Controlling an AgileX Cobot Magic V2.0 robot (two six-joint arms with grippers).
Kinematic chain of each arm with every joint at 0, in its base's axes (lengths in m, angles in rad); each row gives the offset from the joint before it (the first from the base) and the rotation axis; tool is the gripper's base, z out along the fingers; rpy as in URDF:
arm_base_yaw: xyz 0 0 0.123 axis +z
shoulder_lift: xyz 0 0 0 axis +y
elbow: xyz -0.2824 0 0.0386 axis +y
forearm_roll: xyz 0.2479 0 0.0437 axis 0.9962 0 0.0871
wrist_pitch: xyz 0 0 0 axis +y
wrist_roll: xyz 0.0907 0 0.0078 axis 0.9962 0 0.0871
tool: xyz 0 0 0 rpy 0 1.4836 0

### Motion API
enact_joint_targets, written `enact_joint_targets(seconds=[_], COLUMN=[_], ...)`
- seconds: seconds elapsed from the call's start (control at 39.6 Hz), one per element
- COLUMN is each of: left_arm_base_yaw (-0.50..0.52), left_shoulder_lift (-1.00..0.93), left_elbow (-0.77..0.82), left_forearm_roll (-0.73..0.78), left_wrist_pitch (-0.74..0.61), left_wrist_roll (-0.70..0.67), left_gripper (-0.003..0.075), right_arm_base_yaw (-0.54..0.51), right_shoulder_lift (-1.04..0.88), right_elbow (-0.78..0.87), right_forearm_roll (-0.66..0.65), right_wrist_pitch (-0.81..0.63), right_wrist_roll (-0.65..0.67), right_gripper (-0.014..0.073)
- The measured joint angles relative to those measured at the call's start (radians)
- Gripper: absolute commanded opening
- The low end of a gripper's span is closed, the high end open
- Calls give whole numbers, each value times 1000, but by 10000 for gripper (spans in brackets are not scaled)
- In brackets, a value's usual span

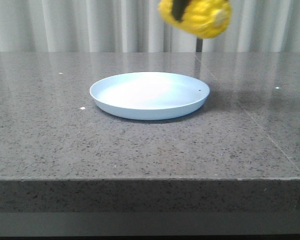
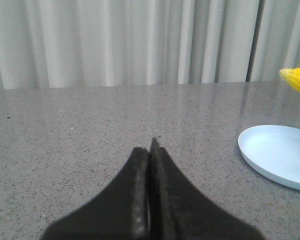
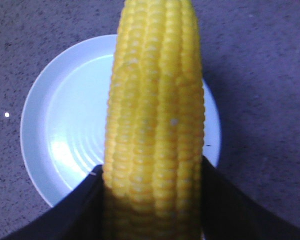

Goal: Place corn on plate with both arms
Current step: 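Lift the corn and carry it over the plate, then lower the corn onto the plate, open the right gripper and lift away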

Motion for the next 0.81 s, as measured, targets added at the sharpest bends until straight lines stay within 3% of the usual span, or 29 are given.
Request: enact_joint_targets(seconds=[0.15, 0.38, 0.45, 0.61, 0.81], left_arm_base_yaw=[0, 0, 0, 0, 0], left_shoulder_lift=[0, 0, 0, 0, 0], left_elbow=[0, 0, 0, 0, 0], left_forearm_roll=[0, 0, 0, 0, 0], left_wrist_pitch=[0, 0, 0, 0, 0], left_wrist_roll=[0, 0, 0, 0, 0], left_gripper=[-20, -20, -20, -20, -20], right_arm_base_yaw=[60, 63, 63, 63, 63], right_shoulder_lift=[93, 198, 204, 205, 202], right_elbow=[-4, -4, -4, -4, -4], right_forearm_roll=[-6, -47, -53, -55, -38], right_wrist_pitch=[-16, -39, -52, -61, -59], right_wrist_roll=[52, 80, 80, 81, 81], right_gripper=[204, 231, 345, 654, 645])
